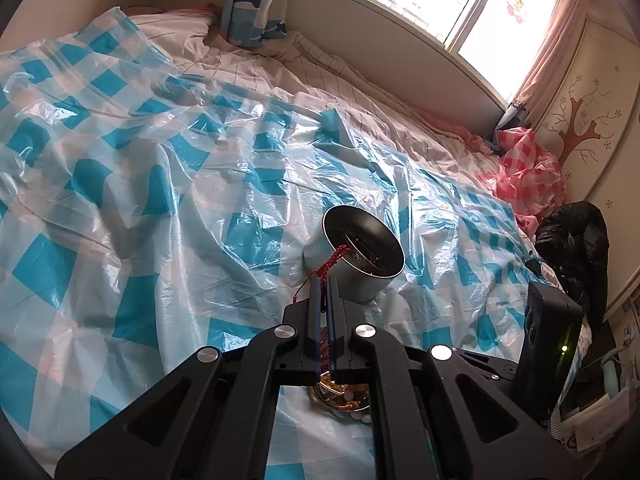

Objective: Organize jewelry

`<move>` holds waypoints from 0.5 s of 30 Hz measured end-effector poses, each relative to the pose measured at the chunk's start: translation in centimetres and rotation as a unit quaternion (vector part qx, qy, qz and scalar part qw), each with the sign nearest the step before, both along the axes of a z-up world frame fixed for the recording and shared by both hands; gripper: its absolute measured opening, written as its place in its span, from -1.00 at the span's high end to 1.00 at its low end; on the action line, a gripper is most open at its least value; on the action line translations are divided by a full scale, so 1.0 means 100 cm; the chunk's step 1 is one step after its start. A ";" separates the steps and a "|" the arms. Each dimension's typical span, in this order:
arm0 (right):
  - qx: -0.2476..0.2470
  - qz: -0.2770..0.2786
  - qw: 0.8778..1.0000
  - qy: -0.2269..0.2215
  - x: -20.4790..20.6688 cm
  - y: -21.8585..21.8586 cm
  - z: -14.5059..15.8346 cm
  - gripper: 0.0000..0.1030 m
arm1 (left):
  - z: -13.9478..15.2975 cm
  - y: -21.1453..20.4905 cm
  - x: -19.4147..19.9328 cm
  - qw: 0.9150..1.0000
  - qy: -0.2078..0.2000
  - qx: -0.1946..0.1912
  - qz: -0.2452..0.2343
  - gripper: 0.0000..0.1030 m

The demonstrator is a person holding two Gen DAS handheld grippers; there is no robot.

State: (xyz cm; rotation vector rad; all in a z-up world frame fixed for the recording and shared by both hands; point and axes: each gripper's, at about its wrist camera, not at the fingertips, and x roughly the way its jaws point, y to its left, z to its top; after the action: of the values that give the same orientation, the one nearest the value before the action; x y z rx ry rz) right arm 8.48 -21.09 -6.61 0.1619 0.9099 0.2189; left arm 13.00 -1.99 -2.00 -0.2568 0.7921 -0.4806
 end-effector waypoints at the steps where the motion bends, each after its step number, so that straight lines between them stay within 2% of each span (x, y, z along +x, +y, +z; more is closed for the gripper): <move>1: 0.000 0.002 1.000 -0.003 -0.001 0.000 0.001 0.88 | 0.000 0.000 0.000 1.000 0.000 0.000 0.002 0.96; 4: 0.002 0.012 1.000 -0.028 -0.009 0.001 0.012 0.89 | 0.001 0.000 0.001 1.000 0.004 -0.005 0.006 0.96; 7: 0.035 0.019 0.997 -0.059 -0.020 -0.006 0.028 0.89 | 0.000 0.002 0.003 1.000 0.007 -0.008 0.010 0.96; 11: 0.106 0.037 0.988 -0.103 -0.041 -0.022 0.049 0.89 | -0.001 0.002 0.003 1.000 0.007 -0.008 0.009 0.96; 15: 0.185 0.042 0.975 -0.113 -0.042 -0.039 0.056 0.89 | -0.003 0.005 0.003 1.000 0.007 -0.008 0.007 0.96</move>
State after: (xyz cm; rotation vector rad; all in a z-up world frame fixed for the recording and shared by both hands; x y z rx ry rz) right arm 4.30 -24.97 -1.04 0.4364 0.6429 0.4759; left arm 13.33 -1.54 -2.28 -0.2805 0.8007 -0.4726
